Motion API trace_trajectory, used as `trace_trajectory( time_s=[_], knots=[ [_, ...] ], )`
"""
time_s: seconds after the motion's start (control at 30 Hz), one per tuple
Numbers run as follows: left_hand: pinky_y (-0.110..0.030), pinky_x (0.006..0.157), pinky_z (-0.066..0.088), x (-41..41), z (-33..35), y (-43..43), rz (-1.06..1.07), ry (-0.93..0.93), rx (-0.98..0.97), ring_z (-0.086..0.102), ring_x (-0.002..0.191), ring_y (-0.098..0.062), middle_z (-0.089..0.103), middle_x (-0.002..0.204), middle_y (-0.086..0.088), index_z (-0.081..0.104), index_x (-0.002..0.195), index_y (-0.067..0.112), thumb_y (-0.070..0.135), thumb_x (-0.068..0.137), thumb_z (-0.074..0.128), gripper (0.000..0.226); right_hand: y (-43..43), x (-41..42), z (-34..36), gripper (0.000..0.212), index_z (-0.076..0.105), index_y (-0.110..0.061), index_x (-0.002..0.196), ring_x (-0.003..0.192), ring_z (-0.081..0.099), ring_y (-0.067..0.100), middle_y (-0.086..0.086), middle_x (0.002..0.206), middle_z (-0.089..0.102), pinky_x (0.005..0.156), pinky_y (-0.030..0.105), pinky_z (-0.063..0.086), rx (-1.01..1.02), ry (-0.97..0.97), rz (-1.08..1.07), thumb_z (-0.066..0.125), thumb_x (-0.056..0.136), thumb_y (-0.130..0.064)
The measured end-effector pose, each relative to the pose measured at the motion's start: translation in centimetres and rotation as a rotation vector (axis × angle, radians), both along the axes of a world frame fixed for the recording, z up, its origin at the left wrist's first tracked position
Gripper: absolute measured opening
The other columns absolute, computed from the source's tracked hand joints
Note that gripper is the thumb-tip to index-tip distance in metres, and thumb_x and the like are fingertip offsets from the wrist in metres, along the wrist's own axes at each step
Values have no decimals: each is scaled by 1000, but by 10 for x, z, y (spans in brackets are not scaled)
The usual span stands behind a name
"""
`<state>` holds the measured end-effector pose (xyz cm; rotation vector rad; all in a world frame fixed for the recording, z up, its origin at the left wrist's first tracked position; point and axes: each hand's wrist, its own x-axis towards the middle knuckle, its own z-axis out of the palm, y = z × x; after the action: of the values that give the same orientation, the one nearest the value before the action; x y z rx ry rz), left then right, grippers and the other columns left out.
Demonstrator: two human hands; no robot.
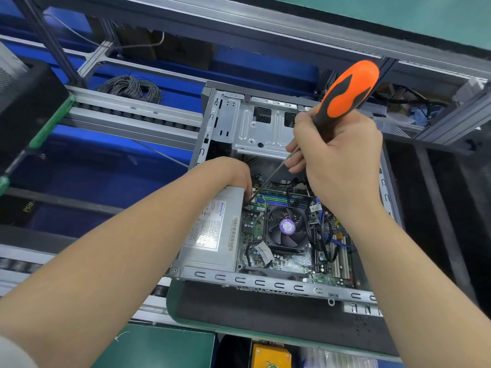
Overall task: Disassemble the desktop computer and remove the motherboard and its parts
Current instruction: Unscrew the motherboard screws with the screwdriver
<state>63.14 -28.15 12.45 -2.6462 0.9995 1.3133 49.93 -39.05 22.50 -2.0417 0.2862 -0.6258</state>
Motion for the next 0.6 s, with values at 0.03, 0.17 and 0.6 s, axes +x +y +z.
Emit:
trace_trajectory(
  time_s=[0.03,0.17,0.6],
  knots=[
    [-39,98,54,-1,1,0,-5,-1,-4,63,118,-29,60,141,-4,75,123,23,7,99,58,34,0,0,0,30,63,-4,77,48,69,20,6,56,67,56,47,60,2,0,1,58,95,-28],
    [-39,100,53,-3,3,0,4,-10,-9,62,120,-29,60,141,-4,74,124,22,7,99,57,34,-1,1,0,30,63,-4,78,48,69,20,6,56,67,56,47,60,6,2,10,57,95,-28],
    [-37,98,54,-1,2,0,-24,7,4,62,119,-28,59,143,-4,74,126,22,6,100,56,36,-2,2,1,26,64,-5,82,51,70,19,6,61,69,57,45,60,-34,24,83,59,97,-27]
  ],
)
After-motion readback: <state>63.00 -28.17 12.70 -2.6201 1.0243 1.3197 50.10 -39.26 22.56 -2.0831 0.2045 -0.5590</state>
